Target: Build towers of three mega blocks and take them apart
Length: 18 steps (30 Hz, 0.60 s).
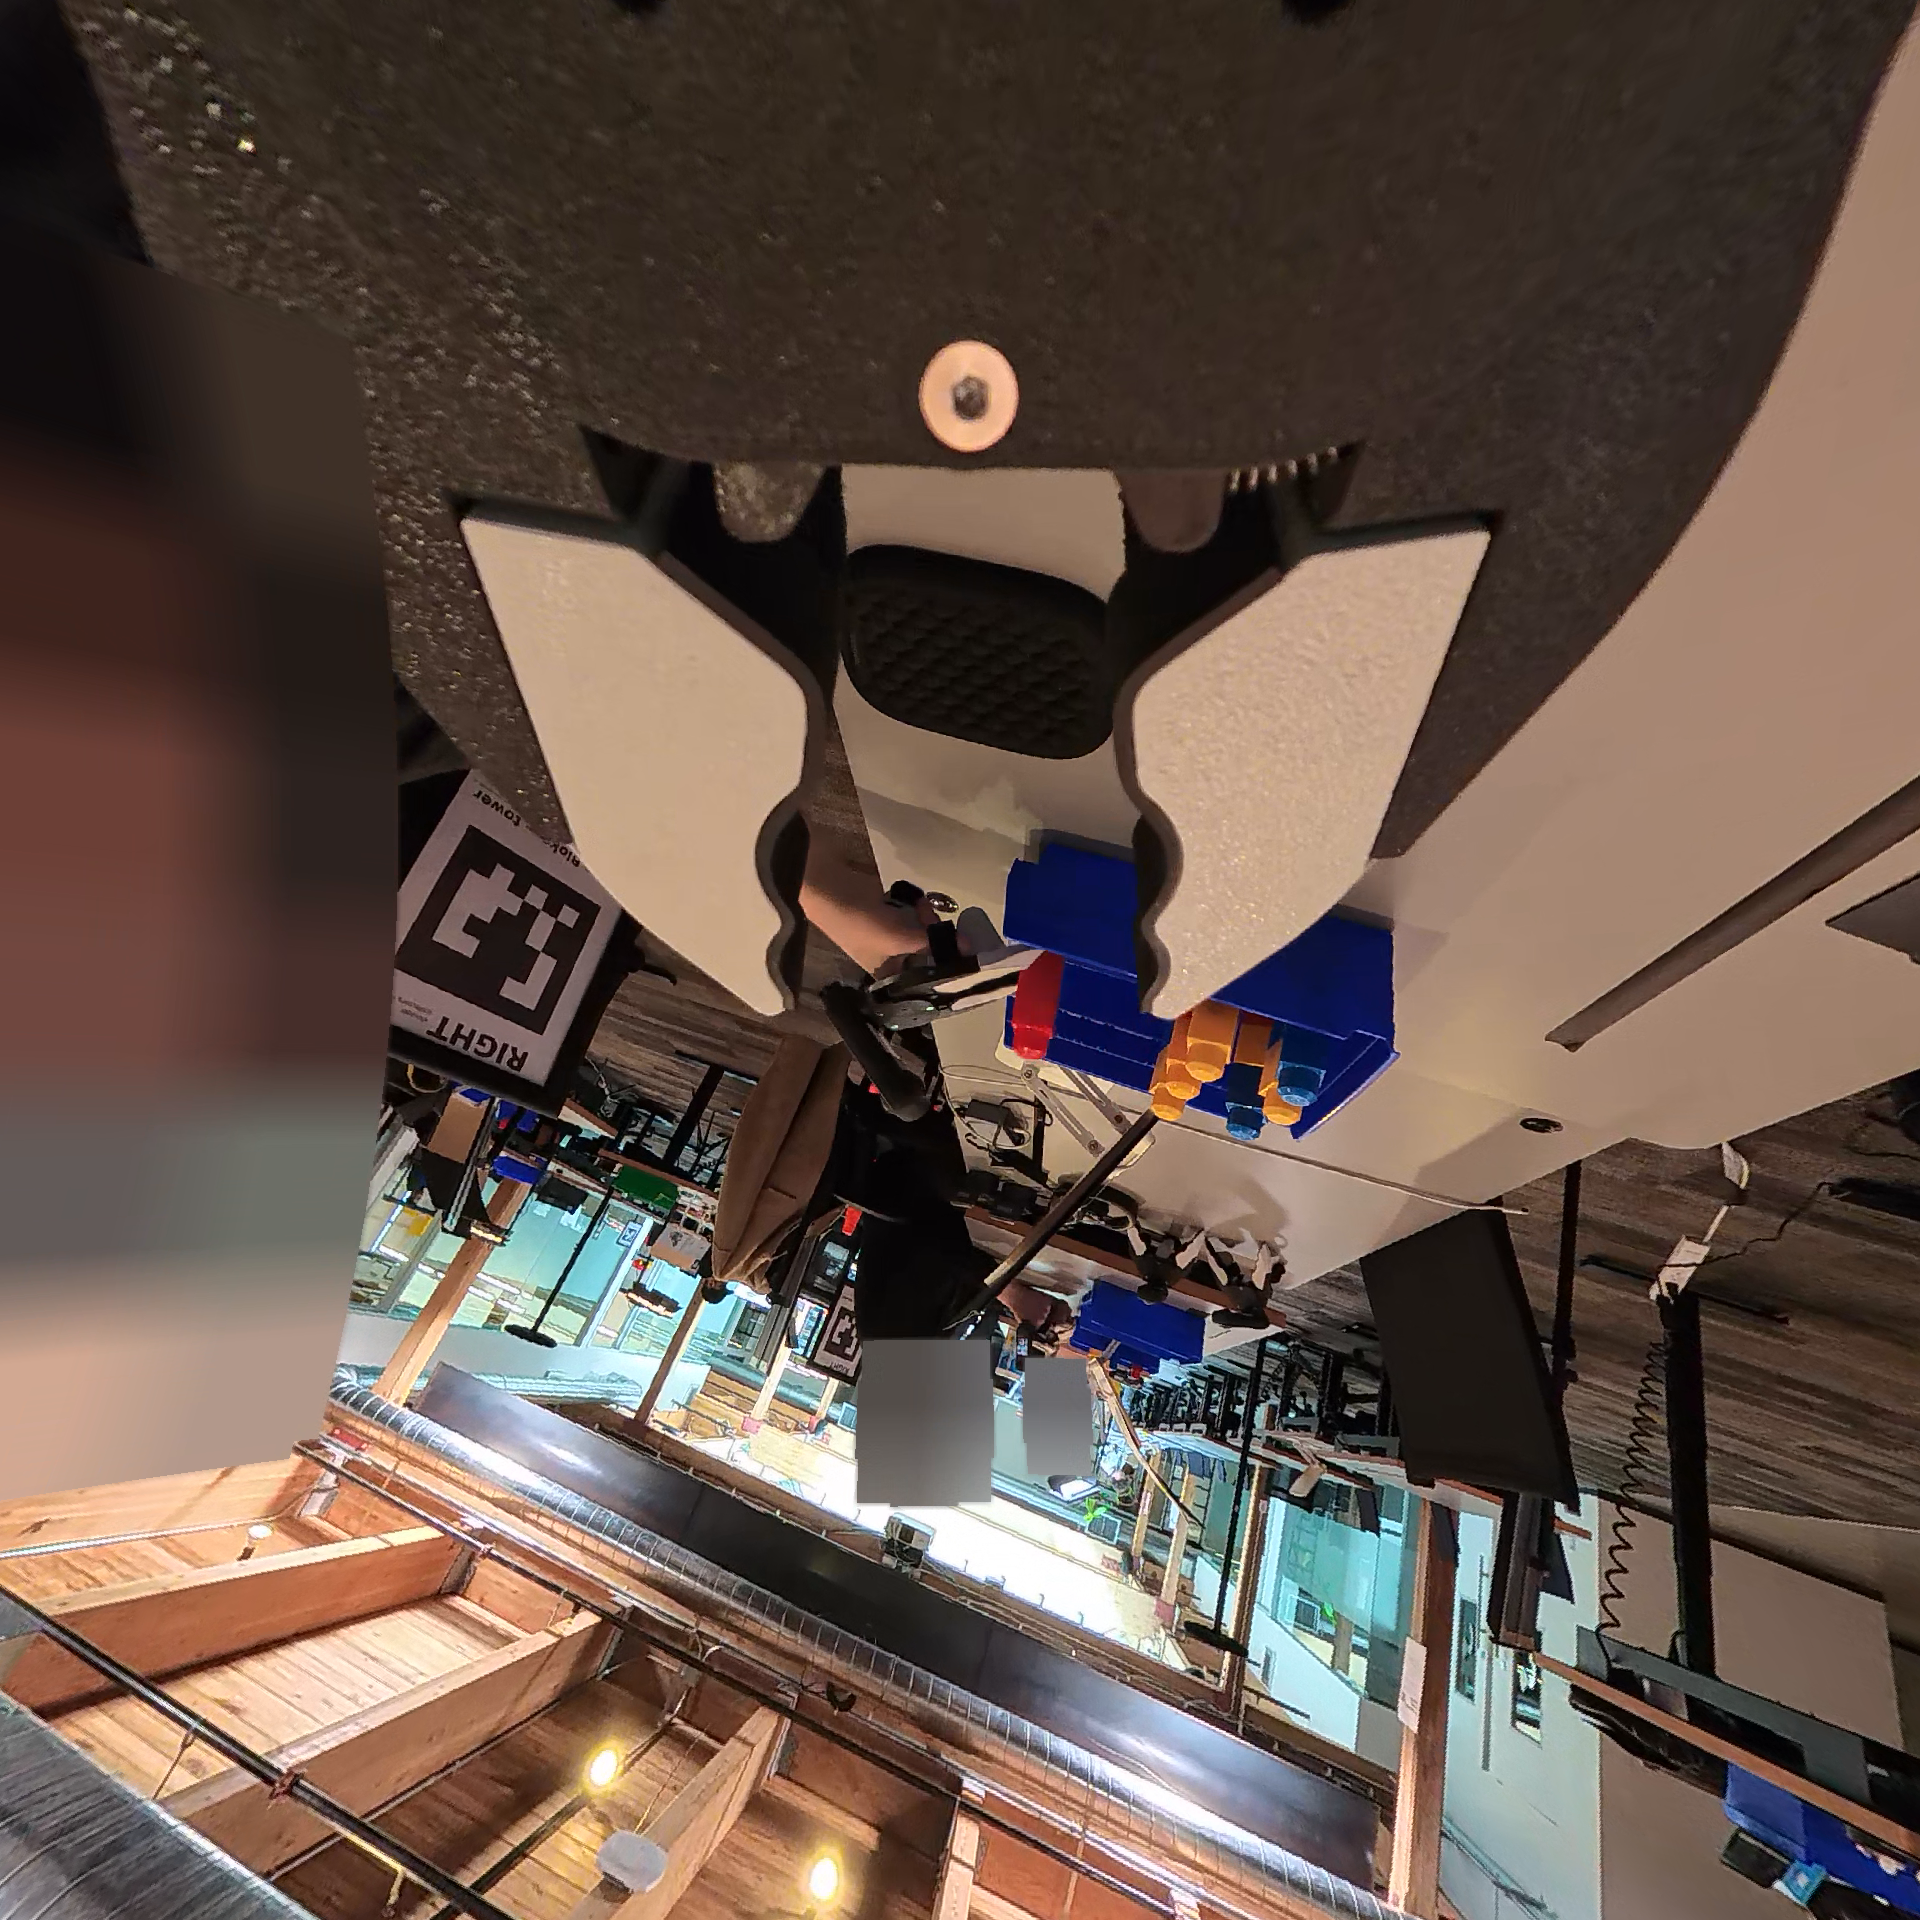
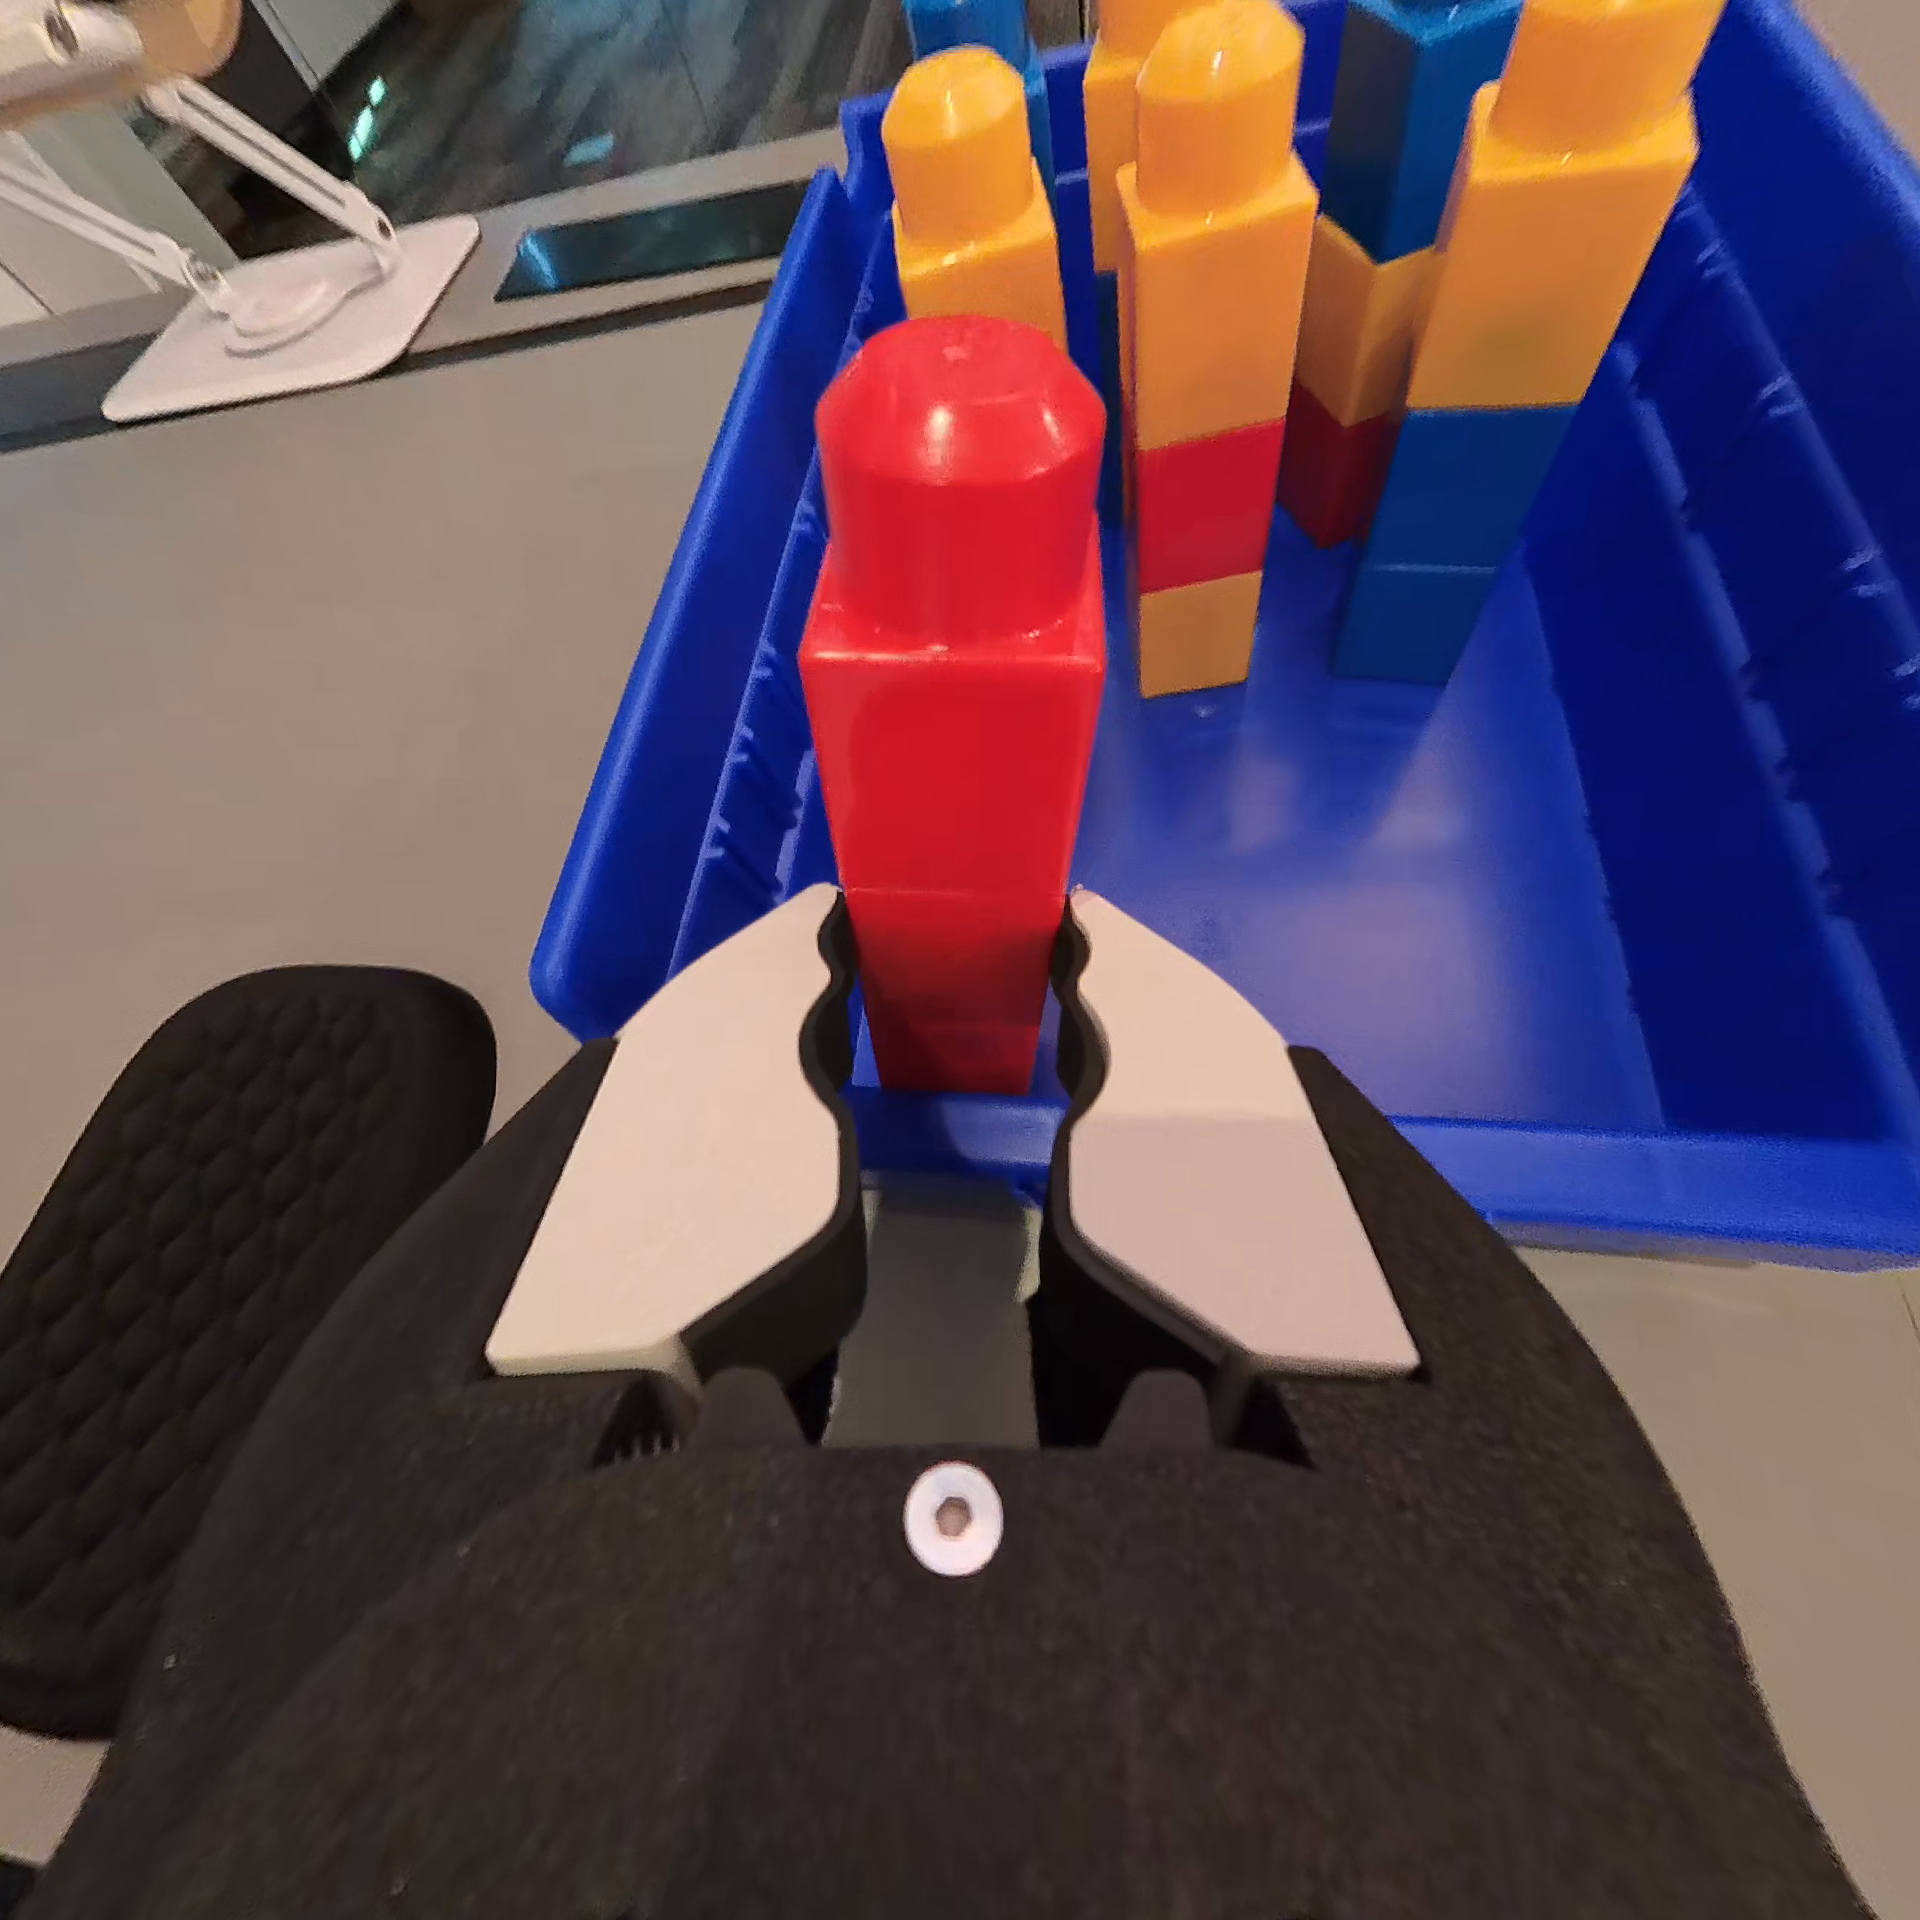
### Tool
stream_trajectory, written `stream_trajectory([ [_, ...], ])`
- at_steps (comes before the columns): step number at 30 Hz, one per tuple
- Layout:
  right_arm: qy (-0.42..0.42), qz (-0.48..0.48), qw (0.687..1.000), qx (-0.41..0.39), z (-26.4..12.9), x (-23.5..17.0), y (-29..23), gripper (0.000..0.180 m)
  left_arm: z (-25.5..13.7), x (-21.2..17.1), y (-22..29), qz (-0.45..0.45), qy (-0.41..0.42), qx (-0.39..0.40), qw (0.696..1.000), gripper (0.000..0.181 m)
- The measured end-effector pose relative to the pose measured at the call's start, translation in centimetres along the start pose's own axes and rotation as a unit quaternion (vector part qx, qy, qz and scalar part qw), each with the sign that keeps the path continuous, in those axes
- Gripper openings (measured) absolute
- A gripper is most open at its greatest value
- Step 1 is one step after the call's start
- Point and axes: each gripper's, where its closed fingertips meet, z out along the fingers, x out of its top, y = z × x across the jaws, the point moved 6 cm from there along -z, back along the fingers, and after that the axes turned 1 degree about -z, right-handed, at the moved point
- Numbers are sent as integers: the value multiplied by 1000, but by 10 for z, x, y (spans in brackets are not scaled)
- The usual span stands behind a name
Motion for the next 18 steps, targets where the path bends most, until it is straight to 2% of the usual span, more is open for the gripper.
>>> stream_trajectory([
  [5,-55,-14,998,-4,5,-6,-1,35,-1,0,1,1,1,0,1000,61],
  [12,-14,-31,999,-19,23,28,4,36,1,0,1,0,-1,-1,1000,61],
  [18,-45,-49,997,-31,53,37,5,36,1,0,1,1,-2,-1,1000,61],
])
